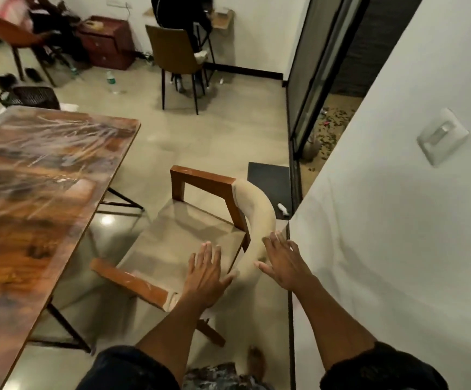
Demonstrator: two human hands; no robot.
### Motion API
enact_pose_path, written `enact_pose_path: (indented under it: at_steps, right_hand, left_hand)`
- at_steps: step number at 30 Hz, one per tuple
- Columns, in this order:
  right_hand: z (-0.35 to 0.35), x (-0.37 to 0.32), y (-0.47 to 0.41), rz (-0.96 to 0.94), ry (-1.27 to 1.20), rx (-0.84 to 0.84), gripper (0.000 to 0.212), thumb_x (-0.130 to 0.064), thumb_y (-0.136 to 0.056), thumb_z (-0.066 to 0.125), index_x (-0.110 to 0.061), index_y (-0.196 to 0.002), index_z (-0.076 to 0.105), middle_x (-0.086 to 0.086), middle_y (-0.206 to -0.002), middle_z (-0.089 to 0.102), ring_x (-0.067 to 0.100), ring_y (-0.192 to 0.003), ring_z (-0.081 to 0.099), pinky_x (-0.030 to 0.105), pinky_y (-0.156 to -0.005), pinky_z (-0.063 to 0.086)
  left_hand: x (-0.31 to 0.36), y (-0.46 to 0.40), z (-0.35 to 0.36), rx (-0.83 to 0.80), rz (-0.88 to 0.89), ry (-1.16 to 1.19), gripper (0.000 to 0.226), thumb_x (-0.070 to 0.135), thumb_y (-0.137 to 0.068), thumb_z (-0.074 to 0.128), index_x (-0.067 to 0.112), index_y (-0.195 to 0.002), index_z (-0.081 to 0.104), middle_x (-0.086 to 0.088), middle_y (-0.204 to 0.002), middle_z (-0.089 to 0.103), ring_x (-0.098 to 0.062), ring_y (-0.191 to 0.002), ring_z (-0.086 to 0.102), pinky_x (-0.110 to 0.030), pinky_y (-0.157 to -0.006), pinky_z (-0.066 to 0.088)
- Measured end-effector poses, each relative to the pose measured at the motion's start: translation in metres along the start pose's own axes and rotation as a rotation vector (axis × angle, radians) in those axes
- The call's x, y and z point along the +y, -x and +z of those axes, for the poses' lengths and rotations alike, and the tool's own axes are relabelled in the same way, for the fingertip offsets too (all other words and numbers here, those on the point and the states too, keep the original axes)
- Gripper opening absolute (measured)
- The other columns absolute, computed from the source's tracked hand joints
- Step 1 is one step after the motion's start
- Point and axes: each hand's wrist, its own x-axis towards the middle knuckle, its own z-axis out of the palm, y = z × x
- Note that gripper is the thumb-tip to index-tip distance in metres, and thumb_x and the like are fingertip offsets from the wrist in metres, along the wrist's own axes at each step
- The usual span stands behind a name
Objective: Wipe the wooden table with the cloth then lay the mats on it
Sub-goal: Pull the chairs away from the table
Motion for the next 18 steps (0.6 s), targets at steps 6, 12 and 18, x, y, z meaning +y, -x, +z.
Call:
enact_pose_path:
  at_steps: [6,12,18]
  right_hand:
    - [0.004,0.035,-0.023,-0.200,0.117,-0.104,0.089,-0.056,-0.101,0.063,-0.015,-0.166,0.018,0.014,-0.177,0.015,0.033,-0.165,0.011,0.052,-0.131,0.018]
    - [0.009,0.045,-0.048,-0.267,0.127,-0.086,0.093,-0.046,-0.098,0.073,-0.017,-0.166,0.016,0.017,-0.176,0.011,0.036,-0.164,0.012,0.048,-0.130,0.023]
    - [-0.001,0.057,-0.068,-0.283,0.141,-0.086,0.090,-0.040,-0.100,0.072,-0.020,-0.167,0.017,0.015,-0.178,0.007,0.034,-0.165,0.008,0.048,-0.131,0.021]
  left_hand:
    - [0.057,-0.003,0.030,-0.004,-0.043,0.126,0.095,0.069,-0.104,0.040,0.016,-0.170,-0.002,-0.012,-0.178,-0.007,-0.029,-0.165,-0.008,-0.050,-0.132,-0.002]
    - [0.059,0.002,0.035,-0.035,-0.150,0.139,0.101,0.067,-0.101,0.051,0.016,-0.170,-0.002,-0.013,-0.178,-0.006,-0.032,-0.165,-0.007,-0.052,-0.132,0.001]
    - [0.062,-0.015,0.033,-0.075,-0.159,0.149,0.108,0.063,-0.098,0.061,0.016,-0.169,-0.005,-0.015,-0.177,-0.007,-0.035,-0.165,-0.006,-0.053,-0.131,0.003]
